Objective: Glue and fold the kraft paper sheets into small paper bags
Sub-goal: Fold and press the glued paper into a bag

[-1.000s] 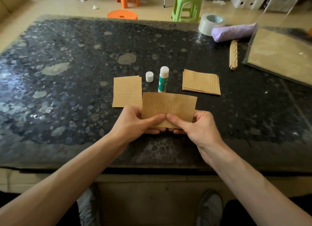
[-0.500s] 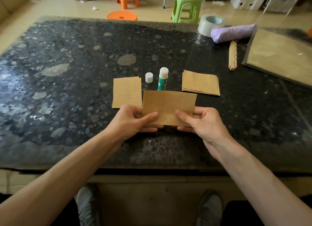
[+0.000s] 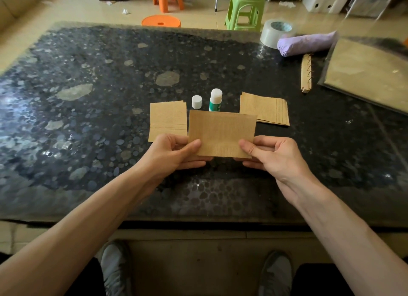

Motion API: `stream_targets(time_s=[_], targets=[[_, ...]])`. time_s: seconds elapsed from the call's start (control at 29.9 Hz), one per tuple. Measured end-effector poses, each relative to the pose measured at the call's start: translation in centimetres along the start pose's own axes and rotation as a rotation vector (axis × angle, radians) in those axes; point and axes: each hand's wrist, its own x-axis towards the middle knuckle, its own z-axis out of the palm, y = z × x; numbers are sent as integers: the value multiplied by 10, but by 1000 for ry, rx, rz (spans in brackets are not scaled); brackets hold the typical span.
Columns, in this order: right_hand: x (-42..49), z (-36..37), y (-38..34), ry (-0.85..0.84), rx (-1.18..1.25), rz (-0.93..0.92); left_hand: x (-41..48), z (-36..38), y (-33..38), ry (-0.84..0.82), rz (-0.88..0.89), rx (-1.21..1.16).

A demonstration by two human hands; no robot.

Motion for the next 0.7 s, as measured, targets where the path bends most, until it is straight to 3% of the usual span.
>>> stream_targets(time_s=[0.33, 0.57, 0.7], targets=[[-10, 18, 11, -40, -52, -40, -3, 14, -5, -42, 21, 47], [-15, 23, 15, -49, -104, -81, -3, 14, -13, 54, 107, 145], [-14, 23, 14, -28, -122, -91, -3, 13, -10, 4, 65, 130]])
